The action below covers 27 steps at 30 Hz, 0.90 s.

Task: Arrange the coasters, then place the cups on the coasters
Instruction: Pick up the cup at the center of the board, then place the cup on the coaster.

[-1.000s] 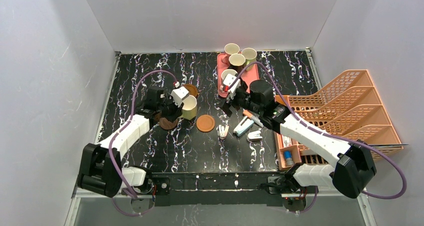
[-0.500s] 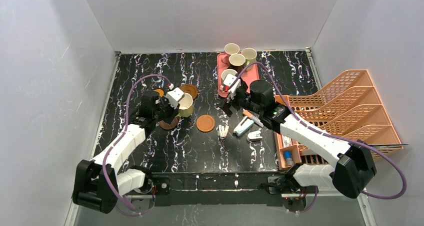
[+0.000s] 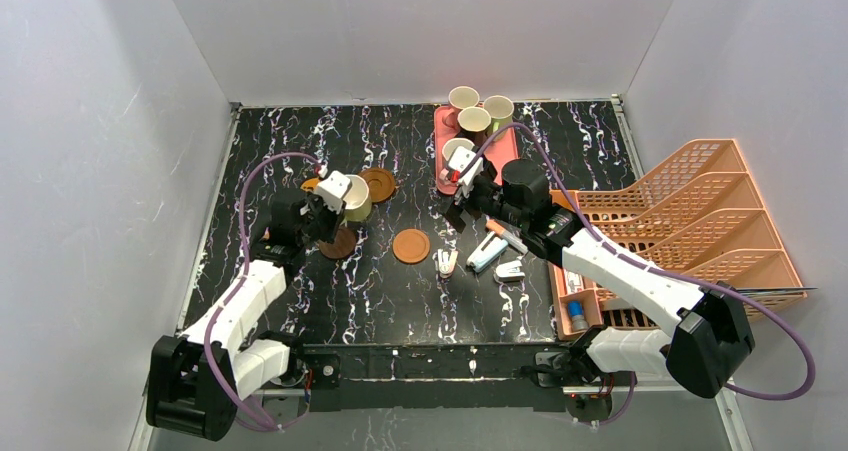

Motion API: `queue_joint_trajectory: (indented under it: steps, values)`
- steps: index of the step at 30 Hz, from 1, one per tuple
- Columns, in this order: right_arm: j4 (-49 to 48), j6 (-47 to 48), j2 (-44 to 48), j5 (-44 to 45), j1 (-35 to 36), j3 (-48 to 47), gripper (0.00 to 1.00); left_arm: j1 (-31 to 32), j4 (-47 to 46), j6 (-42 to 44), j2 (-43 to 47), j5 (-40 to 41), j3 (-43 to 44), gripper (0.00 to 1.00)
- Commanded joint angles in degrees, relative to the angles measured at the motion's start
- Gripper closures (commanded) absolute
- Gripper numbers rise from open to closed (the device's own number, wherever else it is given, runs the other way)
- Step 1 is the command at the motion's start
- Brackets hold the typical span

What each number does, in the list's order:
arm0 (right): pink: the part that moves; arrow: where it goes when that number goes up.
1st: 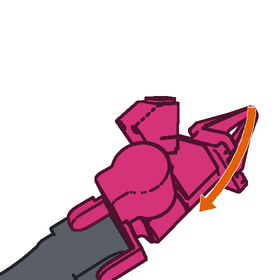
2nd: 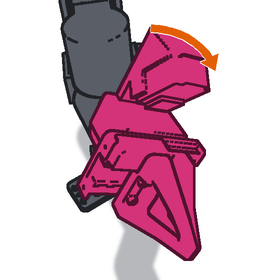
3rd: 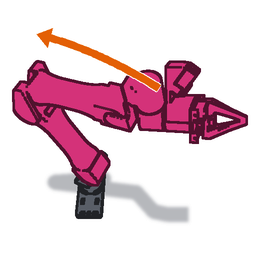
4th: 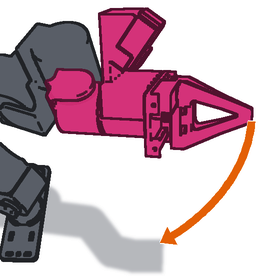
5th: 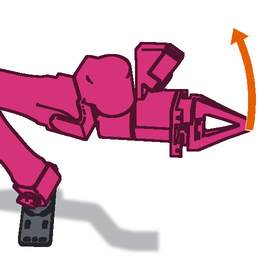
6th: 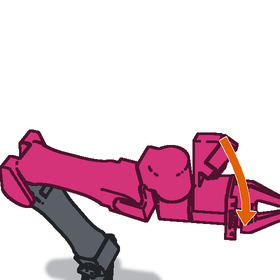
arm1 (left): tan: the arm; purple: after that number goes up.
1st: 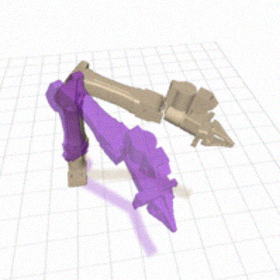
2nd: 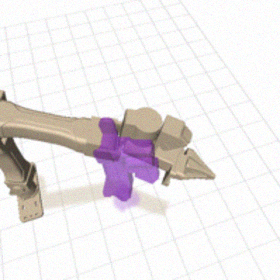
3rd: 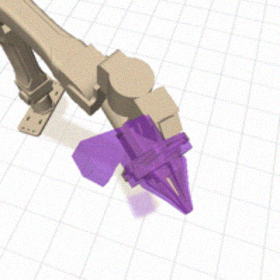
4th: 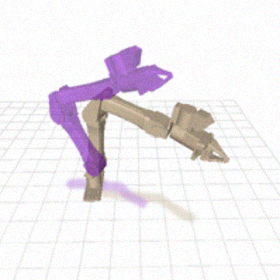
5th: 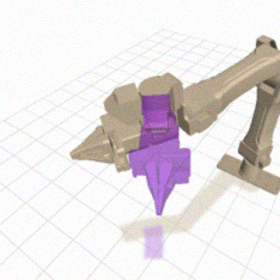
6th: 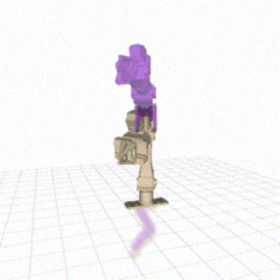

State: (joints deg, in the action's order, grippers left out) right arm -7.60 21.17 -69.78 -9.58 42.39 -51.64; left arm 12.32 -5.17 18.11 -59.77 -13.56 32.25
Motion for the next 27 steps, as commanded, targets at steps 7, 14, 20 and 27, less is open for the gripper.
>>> queue_joint_trajectory:
  steps: [7, 14, 20, 27]
  values:
    - [-2.8, 0.0, 1.9, -0.7, -0.4, 0.2, 0.02, -1.8, -15.5, -6.7, 1.5, 15.2, -1.1, 1.00]
    - [-2.9, 0.0, 1.7, -0.7, -0.6, 0.2, 0.02, -3.0, -16.2, -6.2, -0.4, 17.5, 1.5, 1.00]
    - [-2.9, -0.1, 1.8, -1.1, -0.8, 0.3, 0.02, -5.3, -13.7, -4.8, -5.5, 18.0, 7.3, 1.00]
    - [-2.8, -0.2, 2.2, -1.5, -1.1, 0.4, 0.02, -10.7, -11.3, -9.2, -11.6, 10.8, 13.7, 1.00]
